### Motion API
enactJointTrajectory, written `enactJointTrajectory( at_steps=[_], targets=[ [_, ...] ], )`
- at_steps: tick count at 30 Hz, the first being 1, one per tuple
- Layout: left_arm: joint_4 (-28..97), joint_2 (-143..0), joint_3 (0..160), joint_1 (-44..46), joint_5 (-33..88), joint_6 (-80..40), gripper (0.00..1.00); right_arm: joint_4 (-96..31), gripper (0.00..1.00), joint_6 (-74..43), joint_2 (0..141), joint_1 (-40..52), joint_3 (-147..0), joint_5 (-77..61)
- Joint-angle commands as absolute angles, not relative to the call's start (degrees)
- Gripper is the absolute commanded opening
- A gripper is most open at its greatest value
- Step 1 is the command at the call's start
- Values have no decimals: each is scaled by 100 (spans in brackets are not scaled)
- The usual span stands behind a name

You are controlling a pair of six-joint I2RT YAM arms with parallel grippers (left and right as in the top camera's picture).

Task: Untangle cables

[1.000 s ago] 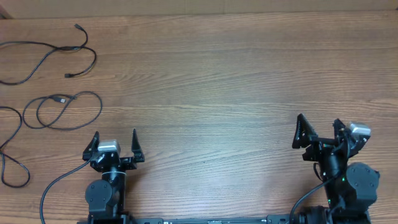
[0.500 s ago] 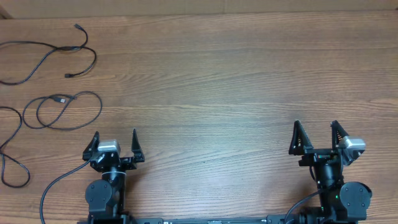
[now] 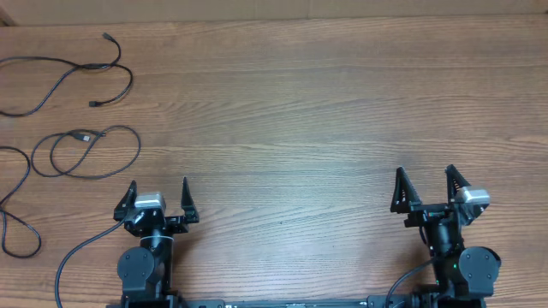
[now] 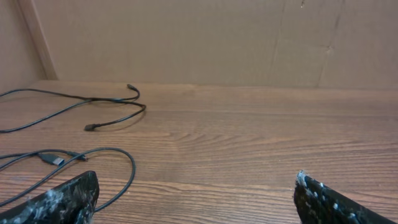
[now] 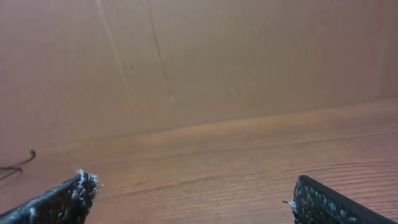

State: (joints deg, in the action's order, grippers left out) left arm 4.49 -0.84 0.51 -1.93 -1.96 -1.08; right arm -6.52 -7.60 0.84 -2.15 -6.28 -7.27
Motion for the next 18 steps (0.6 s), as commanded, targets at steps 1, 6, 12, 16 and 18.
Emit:
enactJointTrajectory(
  at_steps=[1,6,12,16,18],
  targets=[
    [445,-21,30,-224,-150,-82,99,-506,100,-565,14,-193,-414,-827],
    [445,-21,30,-224,-150,-82,99,-115,100,-558,14,-193,-32,-952],
    [445,-21,30,-224,-150,-82,99,-381,100,-27,14,-187,-43,-1063],
    [445,-21,30,-224,-150,-82,99,-397,100,-32,14,-187,-43,-1059],
    [445,-21,30,-224,-150,-82,100,-397,100,-34,16,-187,-45,-1057]
  ],
)
